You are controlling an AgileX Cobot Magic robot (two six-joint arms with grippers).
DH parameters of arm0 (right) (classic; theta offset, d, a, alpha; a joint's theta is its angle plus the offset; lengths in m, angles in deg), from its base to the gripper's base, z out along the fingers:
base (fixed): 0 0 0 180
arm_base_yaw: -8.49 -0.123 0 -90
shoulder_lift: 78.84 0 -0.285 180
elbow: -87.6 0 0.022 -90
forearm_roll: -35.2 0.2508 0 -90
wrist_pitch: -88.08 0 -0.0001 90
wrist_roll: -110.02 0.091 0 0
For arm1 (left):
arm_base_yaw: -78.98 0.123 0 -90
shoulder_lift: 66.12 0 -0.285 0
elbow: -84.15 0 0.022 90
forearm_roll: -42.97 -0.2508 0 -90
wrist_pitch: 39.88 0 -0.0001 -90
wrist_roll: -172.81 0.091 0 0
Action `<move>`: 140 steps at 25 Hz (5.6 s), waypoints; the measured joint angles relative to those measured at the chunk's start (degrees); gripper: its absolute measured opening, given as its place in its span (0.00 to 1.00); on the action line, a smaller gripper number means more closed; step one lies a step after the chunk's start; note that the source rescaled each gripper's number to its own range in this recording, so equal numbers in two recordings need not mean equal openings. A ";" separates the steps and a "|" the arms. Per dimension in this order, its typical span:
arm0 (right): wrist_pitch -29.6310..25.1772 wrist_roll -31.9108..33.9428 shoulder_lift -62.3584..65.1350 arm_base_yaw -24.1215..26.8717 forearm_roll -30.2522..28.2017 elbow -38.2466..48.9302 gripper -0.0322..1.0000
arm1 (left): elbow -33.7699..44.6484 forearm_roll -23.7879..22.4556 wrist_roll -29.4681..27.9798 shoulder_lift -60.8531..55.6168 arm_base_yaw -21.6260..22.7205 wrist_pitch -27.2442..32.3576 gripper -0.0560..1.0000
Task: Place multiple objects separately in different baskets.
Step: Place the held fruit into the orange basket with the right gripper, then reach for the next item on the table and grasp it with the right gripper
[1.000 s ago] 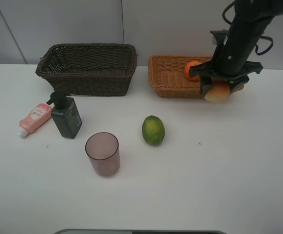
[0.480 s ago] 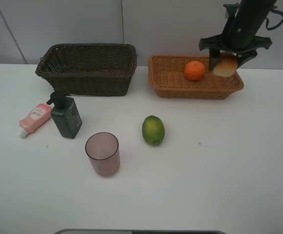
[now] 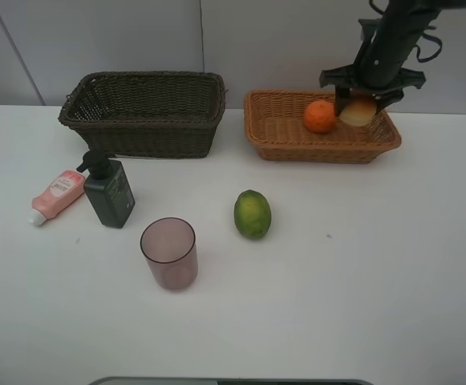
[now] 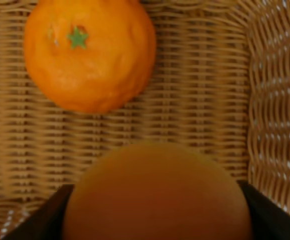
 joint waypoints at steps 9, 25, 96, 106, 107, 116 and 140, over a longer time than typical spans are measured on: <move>5.70 0.00 -3.67 0.00 0.00 0.00 0.09 | 0.00 0.00 0.00 0.00 0.00 0.00 0.99; 7.02 0.05 -5.59 0.00 0.00 0.00 0.09 | 0.00 0.00 0.00 0.00 0.00 0.00 0.99; 9.12 21.70 9.11 -28.36 0.66 23.08 0.86 | 0.00 0.00 0.00 0.00 0.00 0.00 0.99; 9.28 21.51 6.09 -28.65 1.44 23.08 0.86 | 0.00 0.00 0.00 0.00 0.00 0.00 0.99; 9.42 21.46 5.91 -28.70 1.44 23.08 0.86 | 0.00 0.00 0.00 0.00 0.00 0.00 0.99; 9.96 21.46 2.58 -29.88 2.51 23.08 0.86 | 0.00 0.00 0.00 0.00 0.00 0.00 0.99; 11.17 21.45 0.36 -30.30 3.63 23.08 0.04 | 0.00 0.00 0.00 0.00 0.00 0.00 0.99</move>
